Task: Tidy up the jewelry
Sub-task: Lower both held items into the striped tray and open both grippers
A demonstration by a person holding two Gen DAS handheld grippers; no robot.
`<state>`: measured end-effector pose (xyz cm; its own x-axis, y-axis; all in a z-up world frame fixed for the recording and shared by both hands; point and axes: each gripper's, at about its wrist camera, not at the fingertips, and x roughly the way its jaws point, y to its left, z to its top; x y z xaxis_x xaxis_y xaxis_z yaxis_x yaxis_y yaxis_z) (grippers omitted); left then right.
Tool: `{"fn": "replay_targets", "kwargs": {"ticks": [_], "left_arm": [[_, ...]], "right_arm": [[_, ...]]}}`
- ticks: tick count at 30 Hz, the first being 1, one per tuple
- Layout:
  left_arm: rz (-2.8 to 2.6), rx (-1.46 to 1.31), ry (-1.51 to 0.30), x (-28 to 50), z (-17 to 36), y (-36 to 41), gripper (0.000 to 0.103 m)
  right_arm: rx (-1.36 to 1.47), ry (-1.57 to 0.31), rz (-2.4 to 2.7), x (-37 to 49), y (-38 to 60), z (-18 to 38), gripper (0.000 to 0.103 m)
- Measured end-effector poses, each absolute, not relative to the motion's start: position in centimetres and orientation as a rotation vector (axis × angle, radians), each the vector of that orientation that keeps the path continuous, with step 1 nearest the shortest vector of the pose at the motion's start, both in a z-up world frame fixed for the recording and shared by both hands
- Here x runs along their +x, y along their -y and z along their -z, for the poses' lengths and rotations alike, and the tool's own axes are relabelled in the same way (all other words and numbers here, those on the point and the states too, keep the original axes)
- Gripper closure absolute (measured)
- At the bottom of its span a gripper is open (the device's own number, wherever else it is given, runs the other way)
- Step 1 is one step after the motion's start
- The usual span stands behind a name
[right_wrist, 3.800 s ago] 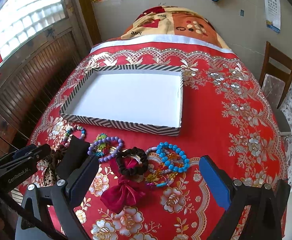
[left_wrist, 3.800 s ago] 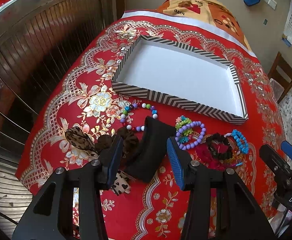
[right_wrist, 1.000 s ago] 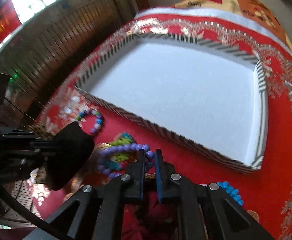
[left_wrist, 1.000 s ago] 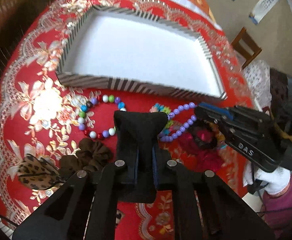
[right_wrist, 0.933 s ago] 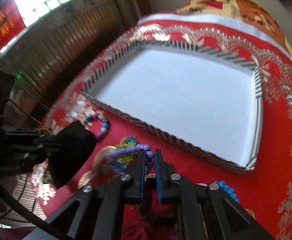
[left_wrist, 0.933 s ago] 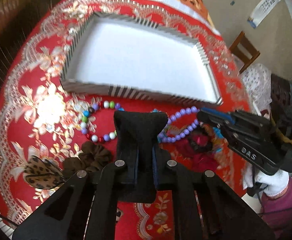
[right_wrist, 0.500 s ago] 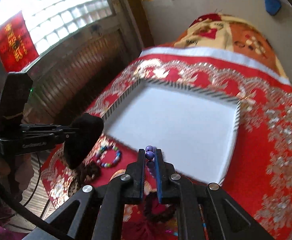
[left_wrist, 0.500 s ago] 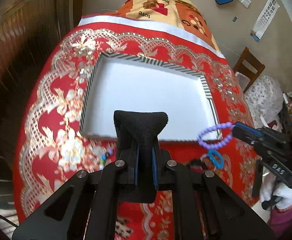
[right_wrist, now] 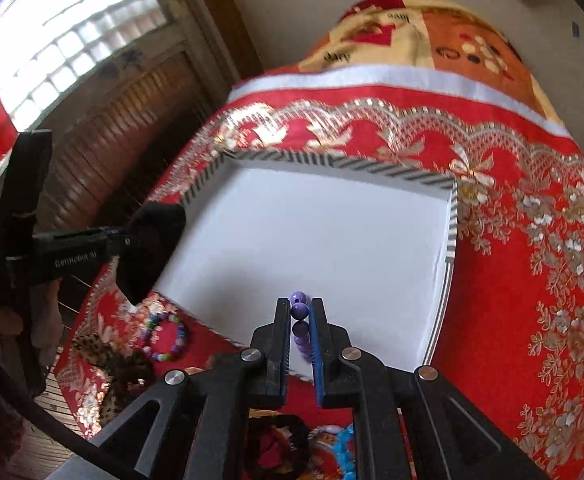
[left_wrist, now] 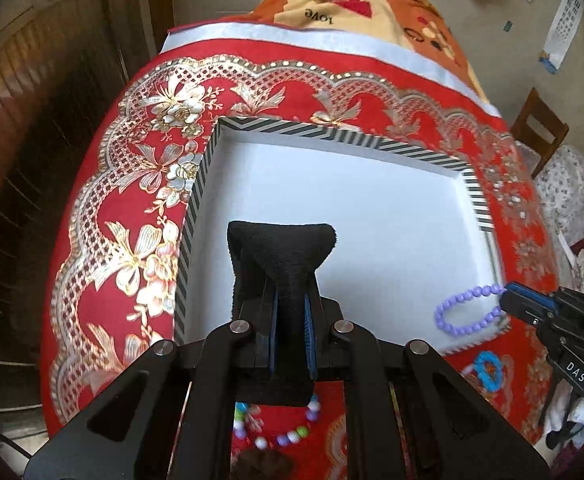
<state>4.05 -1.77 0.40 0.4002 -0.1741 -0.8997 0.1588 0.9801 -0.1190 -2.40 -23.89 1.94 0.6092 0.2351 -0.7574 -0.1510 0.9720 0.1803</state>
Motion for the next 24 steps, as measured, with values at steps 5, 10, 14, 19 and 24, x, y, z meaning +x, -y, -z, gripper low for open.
{"fn": "replay_targets", "kwargs": {"ticks": [5, 10, 14, 19, 24], "left_arm": [[0.184, 0.002, -1.173, 6.1, 1.6, 1.5, 0.094], [0.167, 0.029, -1.203, 7.9, 3.6, 1.8, 0.094], [0.147, 0.042, -1.216, 9.1, 4.6, 1.9, 0.093], [0.123, 0.046, -1.194, 9.7, 4.7, 2.1, 0.091], [0.126, -0.004, -1.176, 9.8, 4.5, 1.8, 0.063]], "right_arm": [[0.107, -0.949, -0.14, -0.5, 26.1, 1.3, 0.095], [0.121, -0.994, -0.046, 1.4, 28.6, 3.4, 0.095], [0.105, -1.005, -0.008, 2.4, 29.2, 4.2, 0.095], [0.091, -1.01, 0.024, 3.2, 29.4, 4.8, 0.095], [0.108, -1.009, -0.002, 3.1, 29.3, 5.0, 0.083]]}}
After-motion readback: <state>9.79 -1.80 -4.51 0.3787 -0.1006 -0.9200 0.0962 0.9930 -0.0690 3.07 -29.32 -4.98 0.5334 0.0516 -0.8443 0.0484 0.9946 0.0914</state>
